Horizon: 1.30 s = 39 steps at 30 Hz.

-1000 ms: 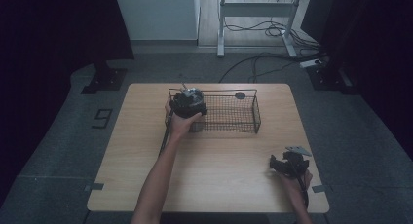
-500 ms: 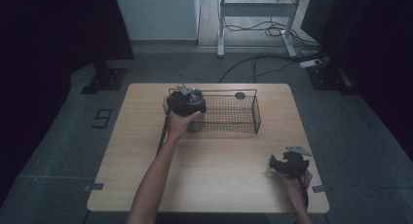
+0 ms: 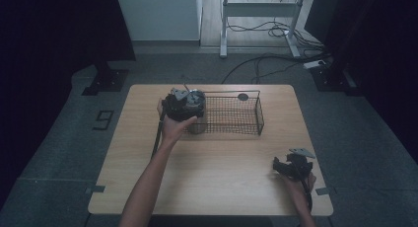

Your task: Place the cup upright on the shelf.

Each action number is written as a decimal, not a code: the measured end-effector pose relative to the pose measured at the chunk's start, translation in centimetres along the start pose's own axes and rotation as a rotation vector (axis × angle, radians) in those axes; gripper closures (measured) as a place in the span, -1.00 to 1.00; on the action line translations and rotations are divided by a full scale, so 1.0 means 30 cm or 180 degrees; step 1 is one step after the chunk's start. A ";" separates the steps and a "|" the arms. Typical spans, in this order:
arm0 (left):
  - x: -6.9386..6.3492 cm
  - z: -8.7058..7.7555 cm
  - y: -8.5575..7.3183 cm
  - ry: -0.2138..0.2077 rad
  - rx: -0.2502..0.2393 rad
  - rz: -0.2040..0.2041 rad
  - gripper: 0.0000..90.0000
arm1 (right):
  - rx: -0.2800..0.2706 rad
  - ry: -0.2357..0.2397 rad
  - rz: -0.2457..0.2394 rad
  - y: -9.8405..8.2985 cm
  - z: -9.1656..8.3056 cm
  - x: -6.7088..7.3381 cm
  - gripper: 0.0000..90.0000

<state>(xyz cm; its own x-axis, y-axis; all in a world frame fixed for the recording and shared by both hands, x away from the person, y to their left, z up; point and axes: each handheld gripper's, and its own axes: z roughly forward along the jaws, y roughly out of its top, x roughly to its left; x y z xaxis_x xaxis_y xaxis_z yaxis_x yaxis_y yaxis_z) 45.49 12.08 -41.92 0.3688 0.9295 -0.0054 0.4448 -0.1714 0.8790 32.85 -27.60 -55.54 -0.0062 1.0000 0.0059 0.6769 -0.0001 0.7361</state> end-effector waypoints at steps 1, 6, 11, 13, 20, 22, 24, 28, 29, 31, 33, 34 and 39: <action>0.005 -0.010 -0.003 -0.0001 -0.0011 -0.0010 -1.00 | -0.0001 0.0000 0.0000 0.000 0.000 0.000 -0.74; 0.023 -0.062 -0.026 -0.0078 -0.0047 -0.0082 -1.00 | 0.0000 -0.0001 0.0002 0.000 0.000 0.000 -0.74; 0.034 -0.110 -0.055 -0.0135 -0.0078 -0.0086 -0.99 | -0.0003 -0.0007 0.0000 0.000 0.000 -0.001 -0.74; 0.039 -0.134 -0.070 -0.0162 -0.0095 -0.0083 -0.99 | 0.0000 -0.0009 0.0010 0.000 0.000 -0.001 -0.74; 0.050 -0.220 -0.122 -0.0313 -0.0127 -0.0077 -0.99 | 0.0001 -0.0017 0.0016 0.000 0.000 -0.001 -0.74; 0.056 -0.256 -0.147 -0.0347 -0.0113 -0.0060 -0.98 | 0.0002 -0.0016 0.0016 0.000 0.000 -0.001 -0.74; 0.059 -0.277 -0.168 -0.0370 -0.0113 -0.0058 -0.98 | 0.0002 -0.0016 0.0017 0.000 0.000 -0.001 -0.74; 0.055 -0.317 -0.219 -0.0383 -0.0037 0.0021 -0.98 | 0.0002 -0.0017 0.0017 0.000 0.000 -0.001 -0.74; 0.055 -0.317 -0.219 -0.0383 -0.0037 0.0021 -0.98 | 0.0002 -0.0017 0.0017 0.000 0.000 -0.001 -0.74; 0.055 -0.339 -0.246 -0.0424 -0.0041 0.0037 -0.99 | -0.0001 -0.0021 0.0018 0.000 0.000 -0.001 -0.74; 0.056 -0.360 -0.271 -0.0450 -0.0051 0.0021 -0.99 | 0.0001 -0.0026 0.0023 0.000 0.000 -0.001 -0.74; 0.057 -0.380 -0.299 -0.0489 -0.0073 -0.0007 -0.99 | -0.0001 -0.0026 0.0021 0.000 0.000 -0.001 -0.74; 0.063 -0.401 -0.353 -0.0491 -0.0046 -0.0005 -0.99 | -0.0002 -0.0033 0.0024 0.000 0.000 -0.002 -0.74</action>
<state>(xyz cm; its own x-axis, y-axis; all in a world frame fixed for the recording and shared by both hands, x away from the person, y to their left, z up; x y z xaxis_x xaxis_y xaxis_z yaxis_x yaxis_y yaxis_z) 31.67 19.56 -45.50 0.4895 0.8684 -0.0790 0.4342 -0.1642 0.8857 32.85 -27.65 -55.53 0.0063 1.0000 0.0044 0.6764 -0.0075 0.7365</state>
